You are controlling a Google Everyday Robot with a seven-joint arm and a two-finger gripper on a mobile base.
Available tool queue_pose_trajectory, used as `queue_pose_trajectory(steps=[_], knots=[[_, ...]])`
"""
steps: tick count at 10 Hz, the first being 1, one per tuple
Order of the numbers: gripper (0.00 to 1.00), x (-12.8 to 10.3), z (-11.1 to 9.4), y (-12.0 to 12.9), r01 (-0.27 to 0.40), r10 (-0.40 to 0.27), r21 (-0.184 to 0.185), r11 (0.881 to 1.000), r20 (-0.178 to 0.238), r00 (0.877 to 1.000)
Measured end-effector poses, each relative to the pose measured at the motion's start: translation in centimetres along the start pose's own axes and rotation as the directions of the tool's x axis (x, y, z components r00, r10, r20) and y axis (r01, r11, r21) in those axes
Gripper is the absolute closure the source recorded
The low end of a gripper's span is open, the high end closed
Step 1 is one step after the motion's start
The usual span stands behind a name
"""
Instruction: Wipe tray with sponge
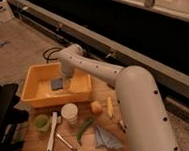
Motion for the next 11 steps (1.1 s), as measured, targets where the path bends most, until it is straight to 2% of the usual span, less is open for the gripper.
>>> queue_pose_trajectory(steps=[2,6,9,11], knots=[[1.0,0.4,0.0,0.0,-0.009,0.009,0.003,1.0,-0.012,1.0],[1.0,4.0,2.8,0.7,-0.099,0.099,-0.014,0.995,-0.017,0.995],[1.0,5.9,4.6,1.4,-0.155,0.154,-0.056,0.986,-0.021,0.988],[1.0,7.3,5.2,1.7,-0.196,0.192,-0.089,0.977,-0.05,0.98]])
